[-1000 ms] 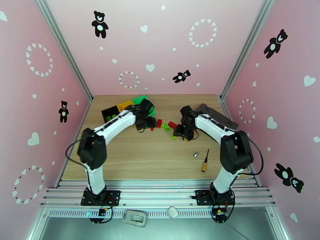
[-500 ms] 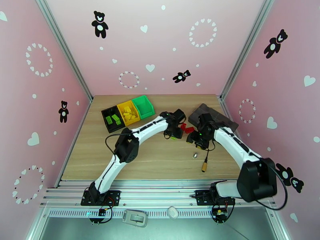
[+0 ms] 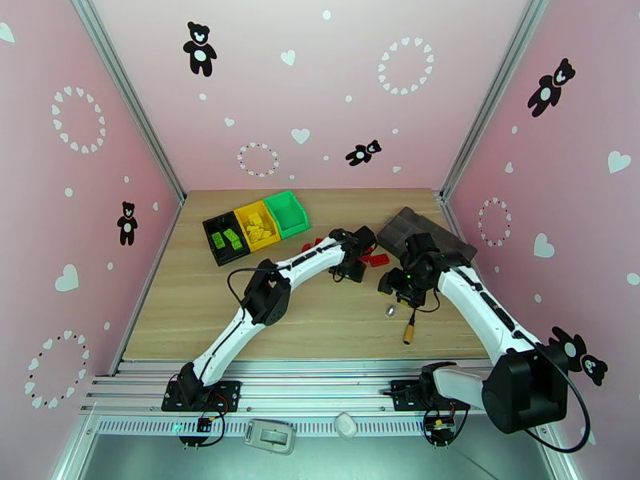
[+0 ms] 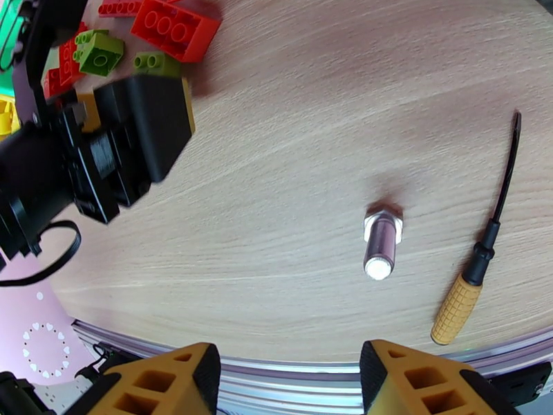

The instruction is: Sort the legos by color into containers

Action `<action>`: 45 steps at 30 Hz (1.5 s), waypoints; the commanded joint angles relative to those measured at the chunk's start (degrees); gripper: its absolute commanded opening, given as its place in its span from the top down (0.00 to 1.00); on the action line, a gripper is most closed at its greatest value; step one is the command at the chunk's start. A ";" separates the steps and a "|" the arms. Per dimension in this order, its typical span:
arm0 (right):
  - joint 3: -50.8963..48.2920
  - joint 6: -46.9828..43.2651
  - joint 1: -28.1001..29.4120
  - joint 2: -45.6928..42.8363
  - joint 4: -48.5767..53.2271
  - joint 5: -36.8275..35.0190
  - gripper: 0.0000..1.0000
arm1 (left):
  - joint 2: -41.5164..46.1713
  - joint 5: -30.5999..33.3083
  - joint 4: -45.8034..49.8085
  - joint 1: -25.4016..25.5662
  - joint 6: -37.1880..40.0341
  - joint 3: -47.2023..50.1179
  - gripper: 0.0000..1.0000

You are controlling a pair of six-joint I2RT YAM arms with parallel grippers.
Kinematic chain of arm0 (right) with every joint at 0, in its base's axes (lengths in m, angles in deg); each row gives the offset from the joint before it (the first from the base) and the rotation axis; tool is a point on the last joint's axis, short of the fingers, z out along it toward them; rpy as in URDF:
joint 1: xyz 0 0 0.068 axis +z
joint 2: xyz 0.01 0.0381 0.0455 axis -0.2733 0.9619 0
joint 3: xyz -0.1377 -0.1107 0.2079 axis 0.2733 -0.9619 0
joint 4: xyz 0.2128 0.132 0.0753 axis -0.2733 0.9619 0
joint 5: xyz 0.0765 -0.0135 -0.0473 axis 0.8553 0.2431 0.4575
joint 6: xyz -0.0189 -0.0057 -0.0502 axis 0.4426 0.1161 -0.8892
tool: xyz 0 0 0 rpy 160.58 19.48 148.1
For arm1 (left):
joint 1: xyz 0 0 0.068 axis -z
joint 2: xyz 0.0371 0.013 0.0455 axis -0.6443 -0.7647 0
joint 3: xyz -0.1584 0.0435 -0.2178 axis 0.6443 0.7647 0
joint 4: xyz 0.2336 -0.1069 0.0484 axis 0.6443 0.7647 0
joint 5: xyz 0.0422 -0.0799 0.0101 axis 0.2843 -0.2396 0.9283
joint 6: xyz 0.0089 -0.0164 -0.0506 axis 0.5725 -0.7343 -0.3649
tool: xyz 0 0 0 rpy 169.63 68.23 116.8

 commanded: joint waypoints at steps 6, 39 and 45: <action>-0.69 -1.05 -0.18 -1.16 1.69 1.29 0.42 | -1.62 0.81 1.52 -0.16 -1.38 -2.55 0.59; 21.17 3.79 16.19 27.66 -14.87 10.76 0.42 | 41.77 -7.89 -20.54 -16.64 -10.29 48.42 0.75; 33.99 2.99 21.07 38.05 -12.78 13.16 0.42 | 49.02 -7.52 -20.41 -24.56 -10.63 55.29 0.75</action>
